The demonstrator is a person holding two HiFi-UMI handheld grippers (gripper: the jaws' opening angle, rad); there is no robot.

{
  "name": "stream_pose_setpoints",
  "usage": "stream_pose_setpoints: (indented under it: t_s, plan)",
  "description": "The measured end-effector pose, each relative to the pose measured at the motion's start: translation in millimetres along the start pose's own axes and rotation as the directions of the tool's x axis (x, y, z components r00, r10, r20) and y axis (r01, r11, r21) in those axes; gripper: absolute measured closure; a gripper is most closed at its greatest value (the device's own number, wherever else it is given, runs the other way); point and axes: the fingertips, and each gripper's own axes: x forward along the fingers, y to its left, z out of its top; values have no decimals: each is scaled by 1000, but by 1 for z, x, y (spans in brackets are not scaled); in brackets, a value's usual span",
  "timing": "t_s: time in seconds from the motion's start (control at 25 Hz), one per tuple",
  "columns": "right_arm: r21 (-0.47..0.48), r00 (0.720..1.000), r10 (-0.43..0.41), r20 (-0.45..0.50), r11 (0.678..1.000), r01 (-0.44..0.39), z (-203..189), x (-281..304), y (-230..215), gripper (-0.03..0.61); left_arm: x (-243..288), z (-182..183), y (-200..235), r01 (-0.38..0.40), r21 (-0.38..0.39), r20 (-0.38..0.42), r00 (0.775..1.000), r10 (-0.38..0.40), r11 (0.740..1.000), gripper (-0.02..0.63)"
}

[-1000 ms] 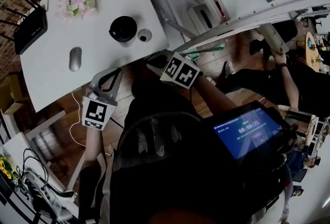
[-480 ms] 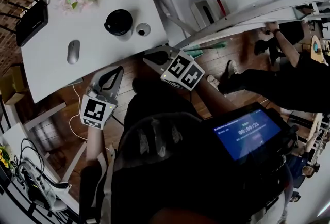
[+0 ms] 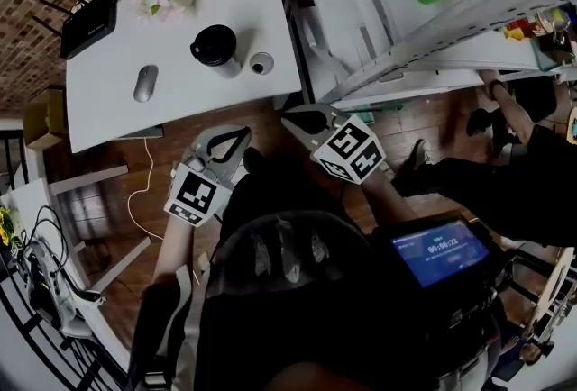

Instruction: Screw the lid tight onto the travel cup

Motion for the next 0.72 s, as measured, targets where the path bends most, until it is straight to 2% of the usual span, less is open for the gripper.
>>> stream_pose_setpoints:
  t_s: [0.16, 0.32, 0.44, 0.6, 0.72]
  plan:
    - [24, 1000, 10, 16, 1000, -10, -17, -21, 1, 572, 11, 8, -24, 0, 15, -24, 1000, 0, 1000, 611]
    - [56, 998, 53, 28, 997, -54, -36, -31, 6, 572, 20, 9, -51, -10, 32, -62, 998, 12, 999, 611]
    - [41, 996, 84, 14, 996, -84, -48, -32, 9, 572, 19, 6, -69, -33, 27, -91, 995, 35, 999, 611]
    - [24, 992, 125, 15, 992, -125, -53, -30, 19, 572, 8, -6, -80, -61, -1, -138, 989, 61, 998, 611]
    - [36, 993, 114, 18, 993, -115, -57, -31, 21, 572, 6, -10, -81, -47, 4, -152, 987, 47, 999, 611]
